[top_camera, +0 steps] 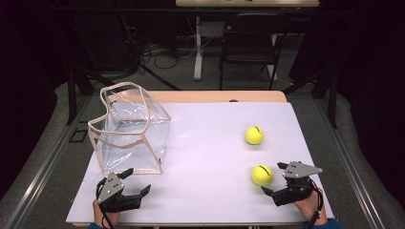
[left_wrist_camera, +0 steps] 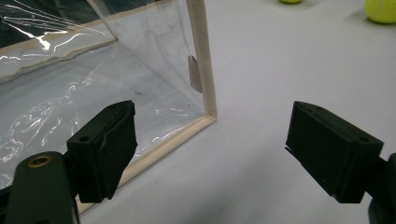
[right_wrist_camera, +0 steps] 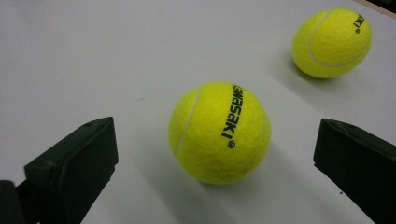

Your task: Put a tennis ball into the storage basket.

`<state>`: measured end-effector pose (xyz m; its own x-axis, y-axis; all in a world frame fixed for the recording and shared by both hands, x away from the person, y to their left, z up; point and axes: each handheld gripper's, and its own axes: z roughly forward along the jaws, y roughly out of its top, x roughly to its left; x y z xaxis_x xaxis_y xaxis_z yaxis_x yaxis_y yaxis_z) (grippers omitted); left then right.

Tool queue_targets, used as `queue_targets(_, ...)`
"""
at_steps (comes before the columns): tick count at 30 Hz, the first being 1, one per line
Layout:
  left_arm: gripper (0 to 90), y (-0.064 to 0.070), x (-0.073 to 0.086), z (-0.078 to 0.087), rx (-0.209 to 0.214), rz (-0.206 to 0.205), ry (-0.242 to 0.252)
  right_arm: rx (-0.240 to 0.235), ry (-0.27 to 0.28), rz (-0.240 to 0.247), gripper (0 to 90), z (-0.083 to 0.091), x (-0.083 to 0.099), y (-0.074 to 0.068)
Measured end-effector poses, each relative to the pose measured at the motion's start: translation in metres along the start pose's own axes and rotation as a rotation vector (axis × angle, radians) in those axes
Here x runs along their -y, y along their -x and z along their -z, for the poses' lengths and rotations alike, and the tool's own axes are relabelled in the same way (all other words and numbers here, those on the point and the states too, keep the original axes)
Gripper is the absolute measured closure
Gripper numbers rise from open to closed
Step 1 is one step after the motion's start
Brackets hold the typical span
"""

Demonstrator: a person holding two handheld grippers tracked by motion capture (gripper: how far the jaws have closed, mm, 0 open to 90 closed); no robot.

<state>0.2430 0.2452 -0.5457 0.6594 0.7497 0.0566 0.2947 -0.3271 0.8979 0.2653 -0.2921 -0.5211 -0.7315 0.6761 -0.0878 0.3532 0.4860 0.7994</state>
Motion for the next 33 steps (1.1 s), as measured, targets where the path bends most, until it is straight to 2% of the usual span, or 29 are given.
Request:
queue_targets(6,16.1,0.0,0.0,0.0,0.002,-0.002,-0.003,-0.007,-0.031,0.016,0.0,-0.007,-0.005,-0.004)
queue_targets(15,16.1,0.001,0.0,0.0,0.001,-0.005,0.001,-0.025,-0.097,0.009,0.0,-0.022,-0.013,-0.004)
queue_targets(28,16.1,0.002,0.0,0.0,-0.001,-0.007,0.002,-0.028,-0.124,-0.011,0.0,-0.03,-0.02,-0.001)
queue_targets(33,16.1,0.002,0.0,-0.001,0.003,-0.008,0.003,-0.033,-0.161,-0.021,0.0,-0.039,-0.02,0.001)
